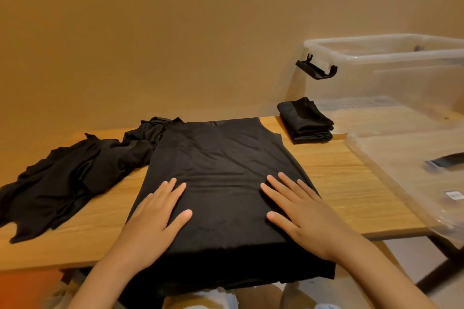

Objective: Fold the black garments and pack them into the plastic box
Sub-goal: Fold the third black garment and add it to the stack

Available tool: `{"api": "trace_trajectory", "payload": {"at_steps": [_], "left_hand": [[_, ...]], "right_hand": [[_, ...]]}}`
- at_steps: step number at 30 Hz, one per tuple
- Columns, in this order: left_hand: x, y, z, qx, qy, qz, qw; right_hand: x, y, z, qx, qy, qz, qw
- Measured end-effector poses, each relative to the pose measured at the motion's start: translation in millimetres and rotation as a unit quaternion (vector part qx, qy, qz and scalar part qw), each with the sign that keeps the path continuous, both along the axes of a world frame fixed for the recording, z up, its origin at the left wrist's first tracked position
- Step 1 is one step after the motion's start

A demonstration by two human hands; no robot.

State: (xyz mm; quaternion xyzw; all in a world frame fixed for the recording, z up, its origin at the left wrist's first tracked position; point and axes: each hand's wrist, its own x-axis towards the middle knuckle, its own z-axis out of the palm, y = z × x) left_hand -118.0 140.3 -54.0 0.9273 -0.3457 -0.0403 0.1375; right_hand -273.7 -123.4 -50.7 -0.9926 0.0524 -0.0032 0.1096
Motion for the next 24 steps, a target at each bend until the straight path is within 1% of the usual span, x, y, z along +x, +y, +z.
{"api": "trace_trajectory", "payload": {"at_steps": [2,4,8,11,15,20,24], "left_hand": [[3.6,-2.0,-2.7,0.038,-0.018,-0.012,0.999],[13.9,-5.1,-4.1,0.051,-0.019,-0.019,0.998],[45.8,-15.8,-3.5,0.044,-0.024,-0.036,0.998],[71.9,-28.2,-4.1,0.047,-0.027,-0.036,0.998],[90.7,-44.7,1.1,0.027,-0.024,-0.032,0.999],[100.9,-50.8,0.1,-0.002,-0.063,-0.029,0.998],[101.8,-59.0,10.0,0.028,-0.095,-0.042,0.994]], "right_hand": [[5.0,-3.5,-3.7,-0.018,0.014,-0.002,1.000],[13.7,-7.8,-3.8,-0.019,0.026,-0.002,0.999],[45.5,-25.9,1.2,-0.025,0.035,-0.005,0.999],[75.6,-43.8,0.2,-0.036,0.036,-0.012,0.999],[102.1,-56.0,-2.4,-0.044,0.030,-0.010,0.999],[115.9,-63.6,-5.2,-0.044,0.016,-0.002,0.999],[127.3,-63.4,1.0,-0.045,0.036,-0.007,0.998]]}}
